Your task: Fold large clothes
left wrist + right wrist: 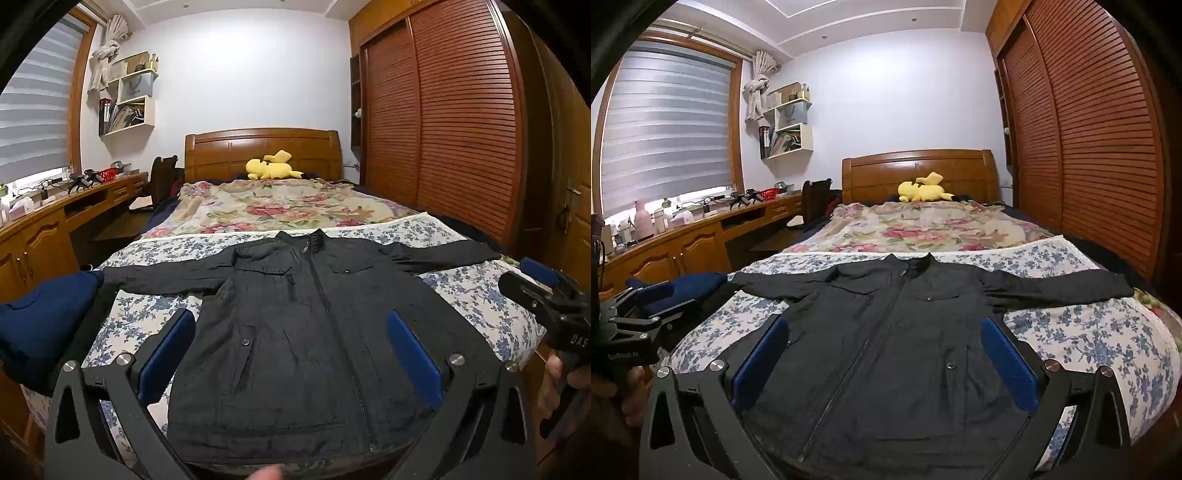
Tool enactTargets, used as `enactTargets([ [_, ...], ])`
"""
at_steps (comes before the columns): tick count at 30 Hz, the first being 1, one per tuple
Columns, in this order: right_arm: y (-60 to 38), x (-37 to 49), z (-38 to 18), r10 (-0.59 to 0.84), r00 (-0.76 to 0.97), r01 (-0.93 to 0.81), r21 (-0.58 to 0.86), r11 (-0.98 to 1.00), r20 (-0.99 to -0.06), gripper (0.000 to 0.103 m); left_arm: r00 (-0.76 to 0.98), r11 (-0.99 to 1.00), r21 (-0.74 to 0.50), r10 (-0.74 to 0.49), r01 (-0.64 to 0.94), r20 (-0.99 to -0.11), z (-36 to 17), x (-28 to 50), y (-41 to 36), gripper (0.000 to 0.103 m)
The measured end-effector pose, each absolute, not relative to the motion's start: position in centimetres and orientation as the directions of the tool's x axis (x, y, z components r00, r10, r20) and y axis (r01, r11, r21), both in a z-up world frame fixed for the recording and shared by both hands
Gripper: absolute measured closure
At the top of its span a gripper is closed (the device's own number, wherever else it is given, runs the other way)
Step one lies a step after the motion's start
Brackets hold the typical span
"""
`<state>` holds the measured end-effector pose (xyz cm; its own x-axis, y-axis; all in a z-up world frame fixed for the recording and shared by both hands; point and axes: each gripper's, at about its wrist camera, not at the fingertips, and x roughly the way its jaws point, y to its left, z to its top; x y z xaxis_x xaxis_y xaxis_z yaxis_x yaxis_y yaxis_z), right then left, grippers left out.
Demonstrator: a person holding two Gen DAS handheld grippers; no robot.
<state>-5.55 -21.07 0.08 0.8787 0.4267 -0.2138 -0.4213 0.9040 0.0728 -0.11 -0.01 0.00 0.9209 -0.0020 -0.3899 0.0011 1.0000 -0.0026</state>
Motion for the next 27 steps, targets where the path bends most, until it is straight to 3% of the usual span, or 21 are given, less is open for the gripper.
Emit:
enactTargets([
  [27,-21.0,-5.6,0.1,0.419,0.882,-0.412,0.083,0.908,-0.213,0.000,0.921,1.000,-0.028,-0.004,-0.008,-0.390,0.4,-0.3,0.6,0.000],
])
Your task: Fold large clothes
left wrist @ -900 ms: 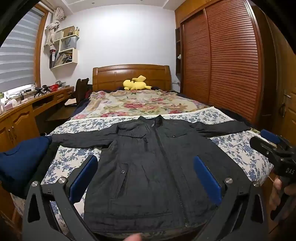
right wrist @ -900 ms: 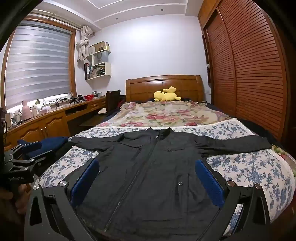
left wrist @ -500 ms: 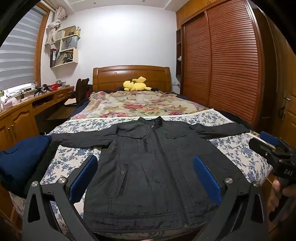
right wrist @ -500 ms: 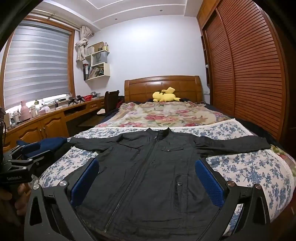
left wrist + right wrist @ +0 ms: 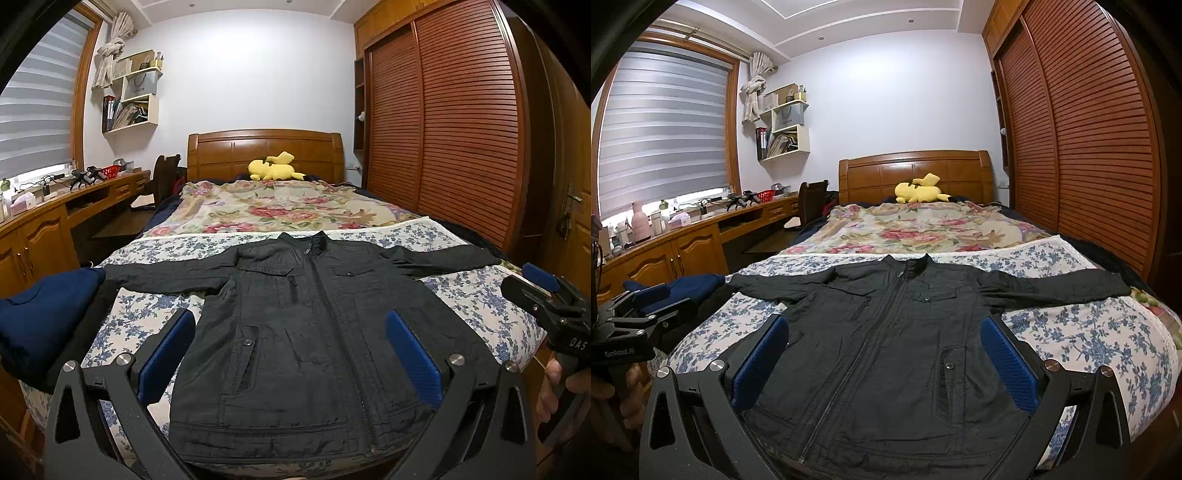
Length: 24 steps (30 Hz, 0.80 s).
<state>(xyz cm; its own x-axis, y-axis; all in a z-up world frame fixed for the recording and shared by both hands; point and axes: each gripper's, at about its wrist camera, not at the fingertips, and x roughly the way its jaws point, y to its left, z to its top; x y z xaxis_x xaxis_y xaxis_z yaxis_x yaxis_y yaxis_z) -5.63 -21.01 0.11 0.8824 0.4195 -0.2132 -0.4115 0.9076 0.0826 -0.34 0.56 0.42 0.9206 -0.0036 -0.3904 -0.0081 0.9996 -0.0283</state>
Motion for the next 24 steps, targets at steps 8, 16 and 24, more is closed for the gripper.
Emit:
enactTargets([
  [8,-21.05,-5.66,0.06,0.418,0.883,-0.410,0.085,0.908,-0.212,0.000,0.925,1.000,-0.027,-0.012,0.002,-0.381,0.36,-0.34,0.43,0.000],
  [16,-21.03,-5.70,0.05,0.419,0.883,-0.410,0.085,0.908,-0.213,0.000,0.925,1.000,-0.028,-0.013,0.003,-0.380,0.32,-0.38,0.43,0.000],
  [24,-21.00,-5.68,0.07,0.419,0.882,-0.411,0.085,0.908,-0.215,0.000,0.925,1.000,-0.029,-0.014,0.003,-0.380,0.38,-0.36,0.44,0.000],
])
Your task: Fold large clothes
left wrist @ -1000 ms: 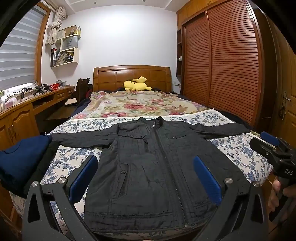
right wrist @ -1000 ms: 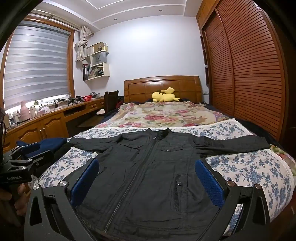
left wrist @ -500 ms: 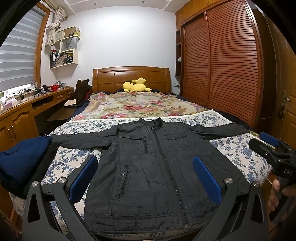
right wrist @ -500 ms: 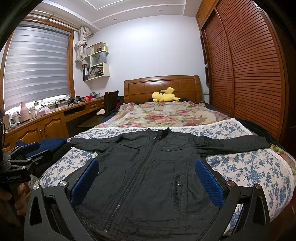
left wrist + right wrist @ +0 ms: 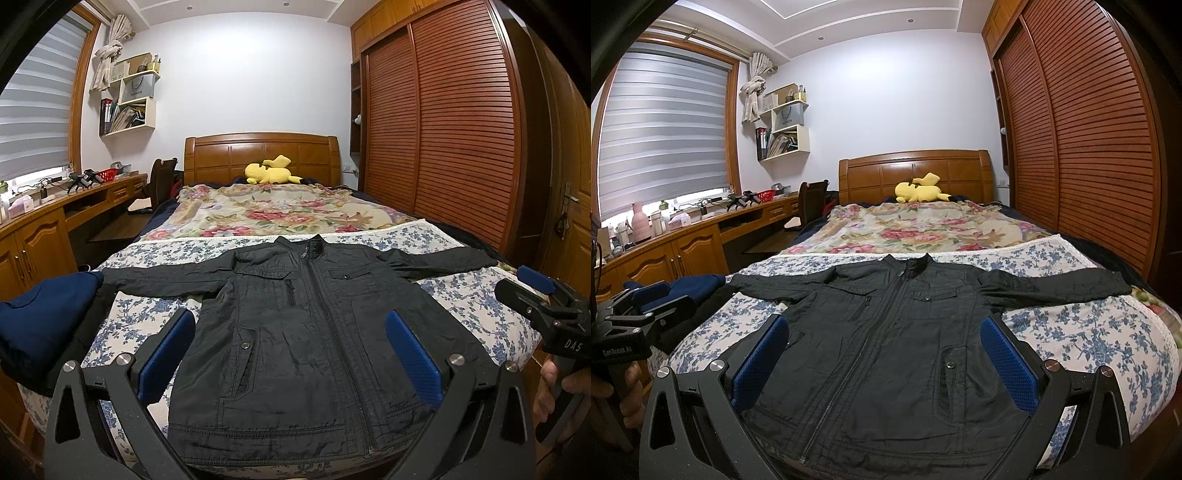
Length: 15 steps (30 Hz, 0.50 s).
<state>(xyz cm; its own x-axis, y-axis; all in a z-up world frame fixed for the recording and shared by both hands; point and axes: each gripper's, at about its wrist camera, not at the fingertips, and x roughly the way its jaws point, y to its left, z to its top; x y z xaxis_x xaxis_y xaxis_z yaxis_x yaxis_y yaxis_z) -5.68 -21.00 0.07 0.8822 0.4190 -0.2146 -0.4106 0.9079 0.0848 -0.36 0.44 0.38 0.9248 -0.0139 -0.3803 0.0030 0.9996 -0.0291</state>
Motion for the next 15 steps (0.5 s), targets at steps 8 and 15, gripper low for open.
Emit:
enactTargets([
  [8,-20.99,-5.68,0.08,0.419,0.882,-0.410,0.085,0.908,-0.214,0.000,0.927,1.000,-0.031,-0.016,0.004,-0.375,0.46,-0.37,0.25,0.000],
  [15,-20.98,-5.69,0.07,0.419,0.882,-0.410,0.086,0.908,-0.215,0.000,0.927,0.999,-0.033,-0.018,0.006,-0.375,0.46,-0.31,0.27,0.000],
])
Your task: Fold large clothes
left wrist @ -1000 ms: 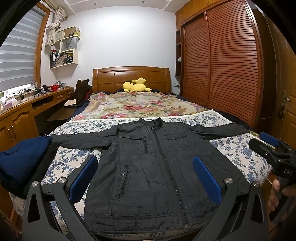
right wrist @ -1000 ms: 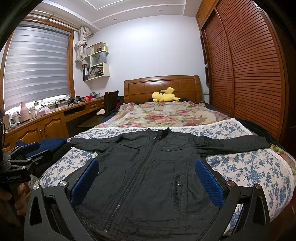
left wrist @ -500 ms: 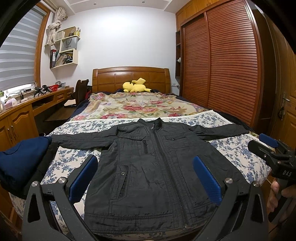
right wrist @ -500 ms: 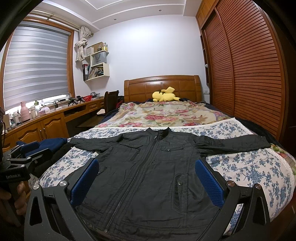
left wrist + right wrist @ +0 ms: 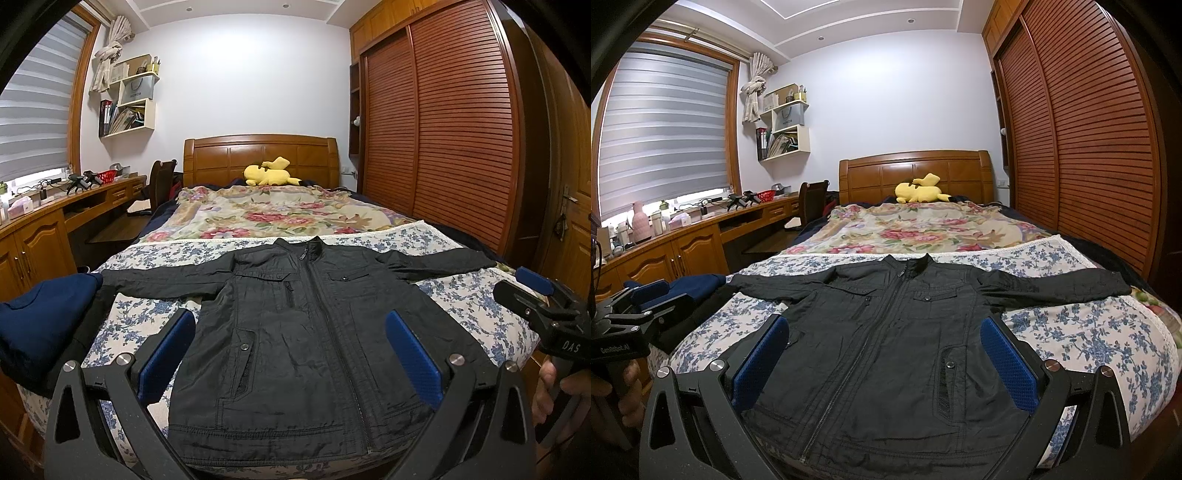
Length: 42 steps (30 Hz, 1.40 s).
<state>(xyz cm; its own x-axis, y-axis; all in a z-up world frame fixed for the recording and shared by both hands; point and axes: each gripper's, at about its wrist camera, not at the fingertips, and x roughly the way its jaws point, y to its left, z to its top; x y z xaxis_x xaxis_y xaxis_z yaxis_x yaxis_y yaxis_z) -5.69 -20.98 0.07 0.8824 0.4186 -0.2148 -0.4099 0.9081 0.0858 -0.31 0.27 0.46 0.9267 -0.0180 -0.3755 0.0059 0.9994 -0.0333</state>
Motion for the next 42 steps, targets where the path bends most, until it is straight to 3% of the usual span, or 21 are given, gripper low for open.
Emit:
enactTargets([
  [29,-21.0,-4.8,-0.6,0.431,0.873,-0.422,0.089,0.902,-0.228,0.000,0.915,0.999,-0.044,-0.012,-0.006,-0.404,-1.4,0.6,1.3,0.000],
  [42,-18.0,1.8,-1.7,0.497,0.826,-0.500,0.062,0.864,-0.266,0.000,0.891,0.997,-0.038,0.047,-0.072,-0.452,-4.4,4.2,5.2,0.000],
])
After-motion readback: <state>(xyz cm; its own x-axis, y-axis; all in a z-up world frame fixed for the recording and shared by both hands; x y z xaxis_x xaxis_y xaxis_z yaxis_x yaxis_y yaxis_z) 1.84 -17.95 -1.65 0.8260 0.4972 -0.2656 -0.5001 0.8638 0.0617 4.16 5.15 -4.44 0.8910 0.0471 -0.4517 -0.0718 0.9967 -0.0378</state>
